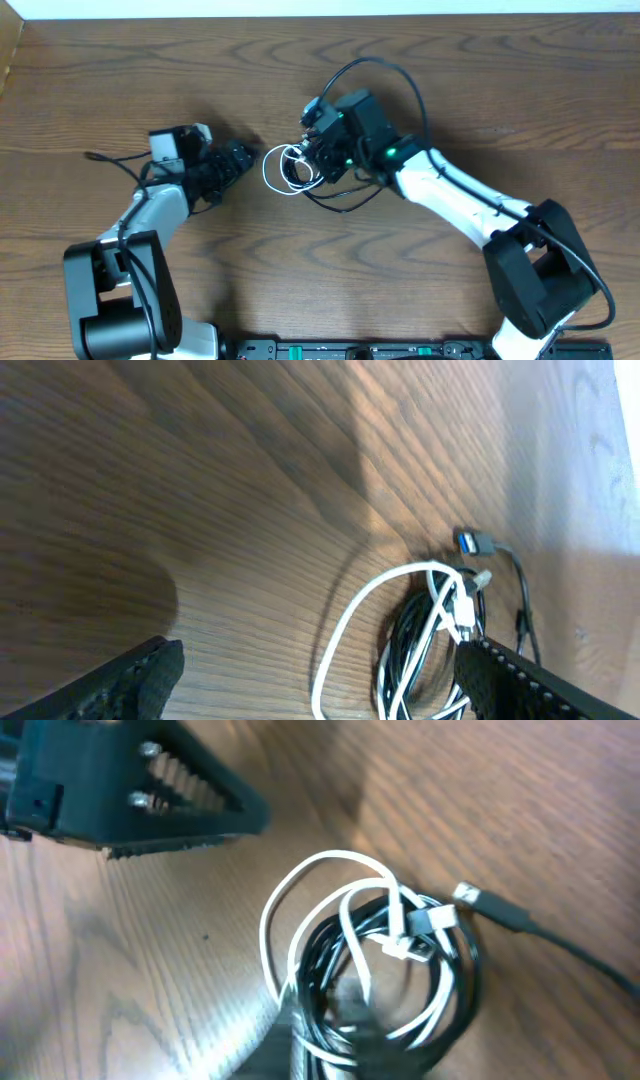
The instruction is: Untangle cables
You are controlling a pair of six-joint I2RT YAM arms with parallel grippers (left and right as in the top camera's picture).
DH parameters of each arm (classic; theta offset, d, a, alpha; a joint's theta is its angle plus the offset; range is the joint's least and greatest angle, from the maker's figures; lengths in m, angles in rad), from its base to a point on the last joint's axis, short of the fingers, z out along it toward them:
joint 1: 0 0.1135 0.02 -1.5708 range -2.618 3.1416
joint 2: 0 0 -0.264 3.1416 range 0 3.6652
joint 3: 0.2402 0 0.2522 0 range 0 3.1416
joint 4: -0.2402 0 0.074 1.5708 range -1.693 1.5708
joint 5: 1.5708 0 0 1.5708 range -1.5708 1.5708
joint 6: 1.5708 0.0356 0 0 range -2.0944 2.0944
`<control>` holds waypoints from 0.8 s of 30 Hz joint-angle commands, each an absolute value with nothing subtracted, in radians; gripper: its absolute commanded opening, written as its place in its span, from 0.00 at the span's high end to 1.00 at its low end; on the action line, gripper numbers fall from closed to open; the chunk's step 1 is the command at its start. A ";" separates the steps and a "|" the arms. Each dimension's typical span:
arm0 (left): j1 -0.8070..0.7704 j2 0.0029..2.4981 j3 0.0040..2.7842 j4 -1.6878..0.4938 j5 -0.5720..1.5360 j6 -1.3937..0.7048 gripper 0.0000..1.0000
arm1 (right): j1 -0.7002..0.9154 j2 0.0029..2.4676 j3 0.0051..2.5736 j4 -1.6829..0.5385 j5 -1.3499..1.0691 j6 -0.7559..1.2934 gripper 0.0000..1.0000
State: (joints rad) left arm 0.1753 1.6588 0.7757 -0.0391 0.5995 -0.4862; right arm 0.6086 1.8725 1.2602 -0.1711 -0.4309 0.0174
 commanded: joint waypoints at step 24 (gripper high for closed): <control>0.196 1.658 0.777 -0.036 0.647 -0.453 0.02 | 0.502 2.220 1.259 0.177 -1.105 0.136 0.82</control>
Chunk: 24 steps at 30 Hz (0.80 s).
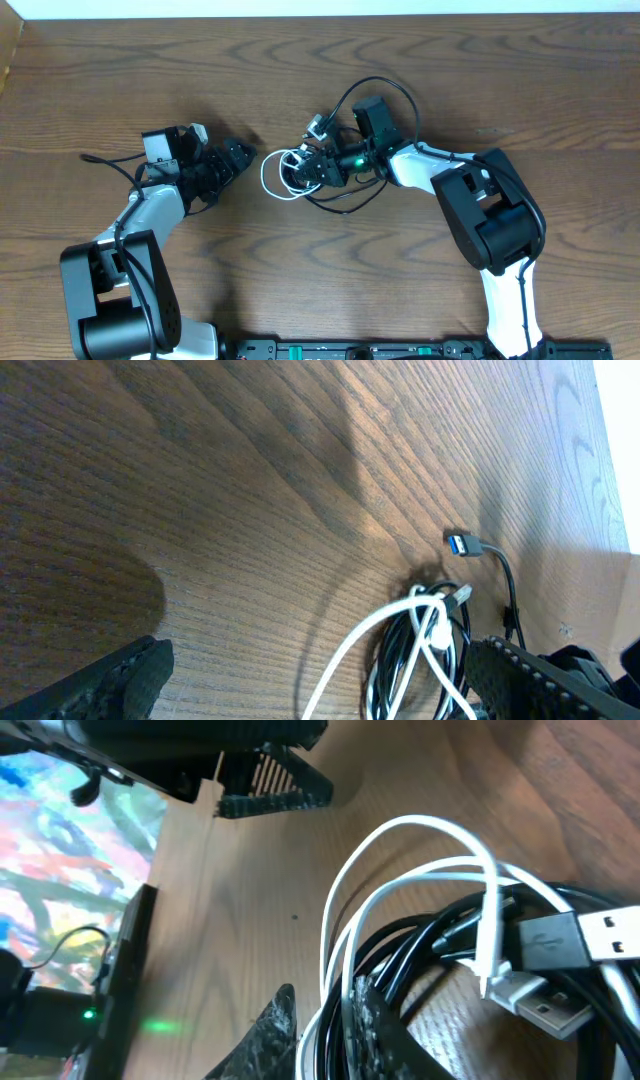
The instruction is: Untangle cables
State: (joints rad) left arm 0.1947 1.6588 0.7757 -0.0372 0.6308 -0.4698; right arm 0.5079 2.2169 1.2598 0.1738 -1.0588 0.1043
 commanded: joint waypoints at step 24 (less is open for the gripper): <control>0.196 1.658 0.777 -0.036 0.648 -0.453 0.02 | 0.533 2.282 1.259 0.285 -1.138 0.187 0.87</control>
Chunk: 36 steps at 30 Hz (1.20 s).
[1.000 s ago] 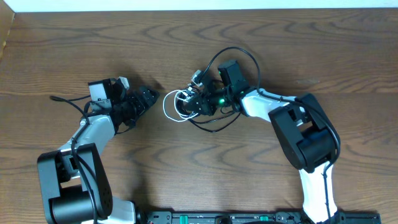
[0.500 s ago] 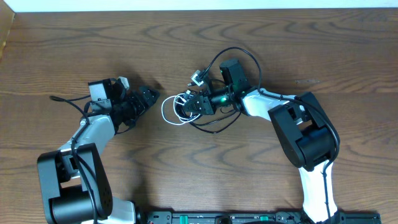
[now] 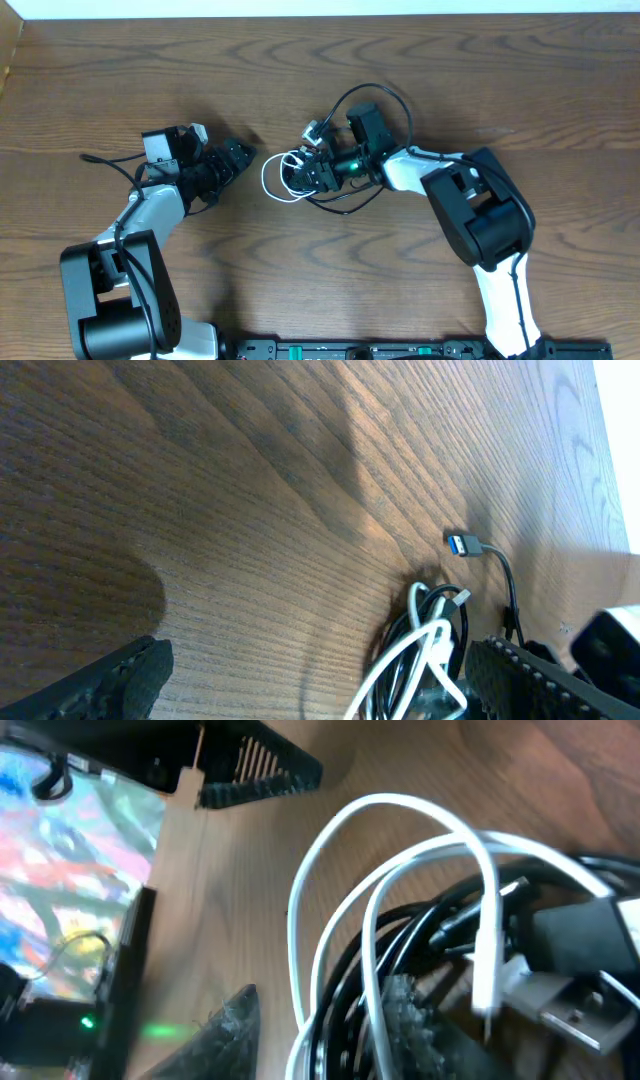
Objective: Untangle cables
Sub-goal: 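Lift the bundle with the right gripper up and away to the upper right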
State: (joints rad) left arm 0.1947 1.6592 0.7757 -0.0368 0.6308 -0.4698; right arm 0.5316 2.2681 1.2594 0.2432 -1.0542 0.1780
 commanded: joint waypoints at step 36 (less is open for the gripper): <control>0.196 1.658 0.776 0.065 0.900 -0.274 0.01 | 0.349 2.011 1.419 1.464 -1.196 1.144 0.99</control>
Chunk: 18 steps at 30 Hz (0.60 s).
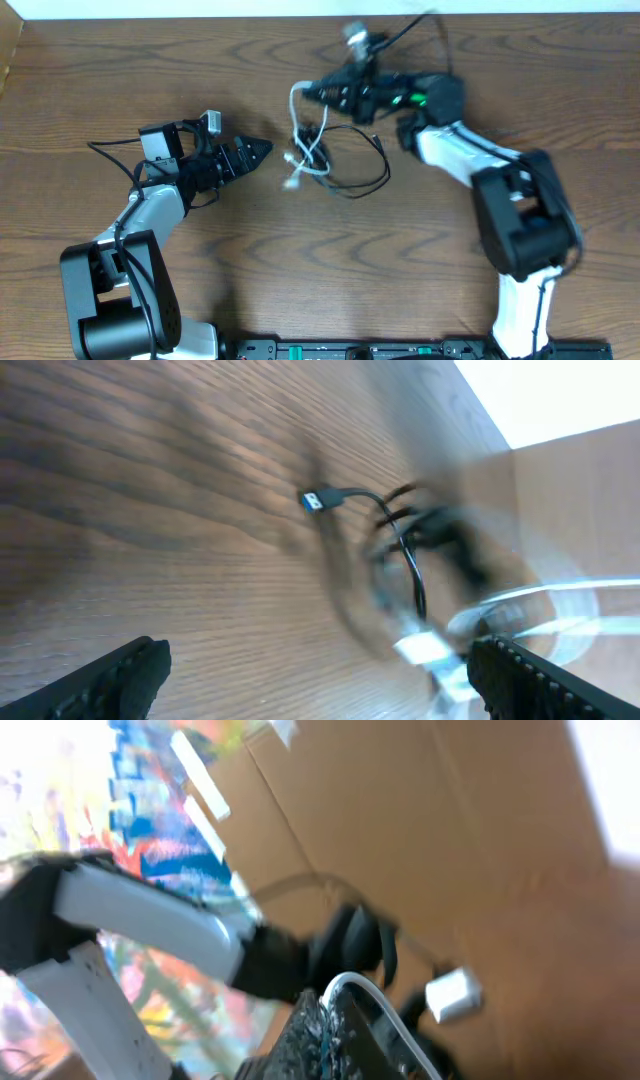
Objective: Untangle cables
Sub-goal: 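Lift the bundle with the right gripper up and away to the upper right, then shake the held bundle with the right gripper, letting cables hang down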
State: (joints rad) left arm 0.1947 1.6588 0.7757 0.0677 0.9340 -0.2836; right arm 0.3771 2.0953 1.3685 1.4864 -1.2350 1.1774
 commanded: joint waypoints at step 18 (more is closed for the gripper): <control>0.196 1.658 0.776 0.057 0.873 -0.288 0.01 | 0.361 1.949 1.409 0.512 -1.314 0.557 0.99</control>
